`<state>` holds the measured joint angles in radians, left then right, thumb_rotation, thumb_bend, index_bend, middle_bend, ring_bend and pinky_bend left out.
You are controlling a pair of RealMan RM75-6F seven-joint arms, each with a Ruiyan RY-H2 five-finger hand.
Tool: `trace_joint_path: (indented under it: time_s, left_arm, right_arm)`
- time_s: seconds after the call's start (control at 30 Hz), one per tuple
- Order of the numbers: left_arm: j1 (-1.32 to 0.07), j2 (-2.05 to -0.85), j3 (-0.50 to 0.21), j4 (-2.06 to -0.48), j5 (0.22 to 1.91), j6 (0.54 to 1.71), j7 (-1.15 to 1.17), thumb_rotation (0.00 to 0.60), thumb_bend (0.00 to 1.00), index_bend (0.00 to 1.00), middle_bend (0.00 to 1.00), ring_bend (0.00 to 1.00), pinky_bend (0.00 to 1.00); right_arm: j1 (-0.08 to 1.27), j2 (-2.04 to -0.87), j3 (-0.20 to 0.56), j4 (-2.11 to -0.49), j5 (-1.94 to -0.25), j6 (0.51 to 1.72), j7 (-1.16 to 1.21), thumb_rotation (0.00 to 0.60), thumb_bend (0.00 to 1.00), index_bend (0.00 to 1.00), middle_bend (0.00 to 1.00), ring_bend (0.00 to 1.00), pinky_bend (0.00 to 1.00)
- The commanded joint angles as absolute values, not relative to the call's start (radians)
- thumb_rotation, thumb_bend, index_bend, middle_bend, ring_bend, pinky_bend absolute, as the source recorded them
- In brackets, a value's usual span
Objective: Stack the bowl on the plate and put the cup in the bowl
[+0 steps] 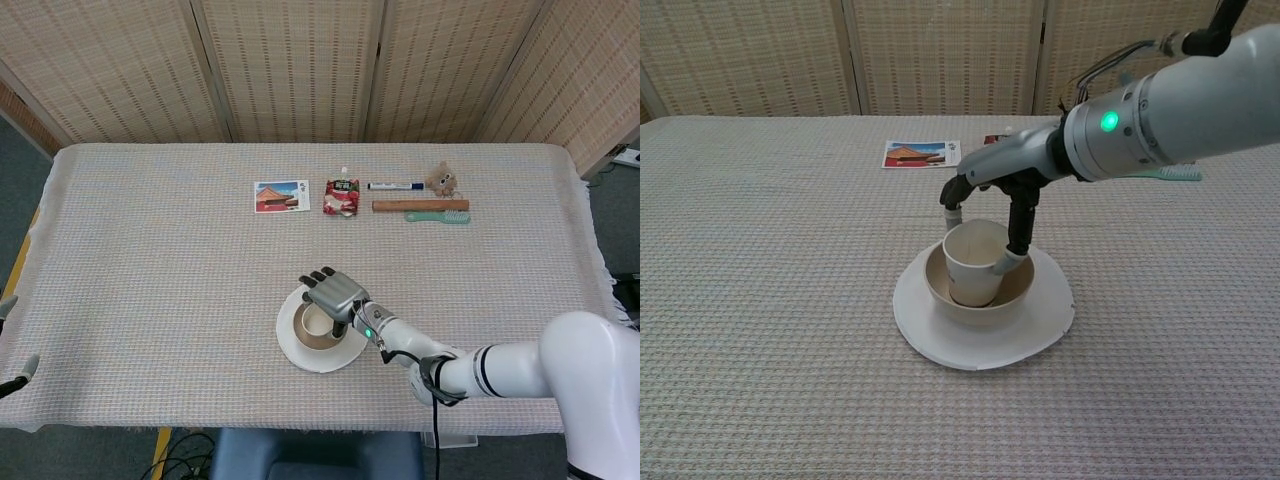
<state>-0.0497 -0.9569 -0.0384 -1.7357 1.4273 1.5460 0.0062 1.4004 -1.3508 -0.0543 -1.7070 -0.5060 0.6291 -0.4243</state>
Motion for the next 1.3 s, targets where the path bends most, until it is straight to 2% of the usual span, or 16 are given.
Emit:
trace_joint_path:
  time_s: [0.03,0.2,0.43,0.57,0.8,1.0,1.17,1.3]
  left_arm:
    - [-0.047,-0.957,-0.04,-1.735,1.428,1.548,0.004,0.6,0.35,0.09,0.0,0.0,0.19]
    - [-0.043,-0.956,-0.042,-1.737,1.429,1.547,0.005,0.6,0.35,0.09,0.0,0.0,0.19]
    - [-0.04,-0.953,-0.047,-1.744,1.428,1.547,0.012,0.6,0.35,0.09,0.0,0.0,0.19]
    - [-0.04,-0.948,-0.051,-1.753,1.428,1.545,0.018,0.6,0.35,0.09,0.0,0.0,0.19]
    - [-0.043,-0.937,-0.058,-1.787,1.429,1.546,0.052,0.6,0.35,0.09,0.0,0.0,0.19]
    - [-0.053,-0.923,-0.063,-1.835,1.431,1.536,0.105,0.6,0.35,0.09,0.0,0.0,0.19]
    - [-0.069,-0.918,-0.066,-1.876,1.439,1.519,0.152,0.6,0.35,0.09,0.0,0.0,0.19]
    - [-0.094,-0.91,-0.069,-1.903,1.44,1.486,0.207,0.6,0.35,0.09,0.0,0.0,0.19]
  right_arm:
    - [1.41,-1.359,-0.062,-1.701,-0.494,0.63,-0.432,0.6,0.25,0.34,0.0,0.0,0.0]
    - [1.424,-1.363,-0.075,-1.701,-0.472,0.625,-0.438,0.6,0.25,0.33,0.0,0.0,0.0]
    - [1.435,-1.337,-0.081,-1.727,-0.467,0.634,-0.438,0.6,0.25,0.09,0.0,0.0,0.0]
    - [1.427,-1.29,-0.077,-1.775,-0.496,0.66,-0.435,0.6,0.24,0.01,0.0,0.0,0.0]
    - [1.375,-1.154,-0.067,-1.901,-0.587,0.718,-0.407,0.6,0.23,0.0,0.0,0.0,0.0]
    - [1.258,-0.987,-0.055,-2.022,-0.752,0.791,-0.331,0.6,0.22,0.0,0.0,0.0,0.0]
    - [1.094,-0.891,-0.075,-2.065,-0.938,0.919,-0.259,0.6,0.21,0.0,0.0,0.0,0.0]
    - [0.899,-0.906,-0.123,-2.03,-1.061,1.171,-0.295,0.6,0.21,0.0,0.0,0.0,0.0]
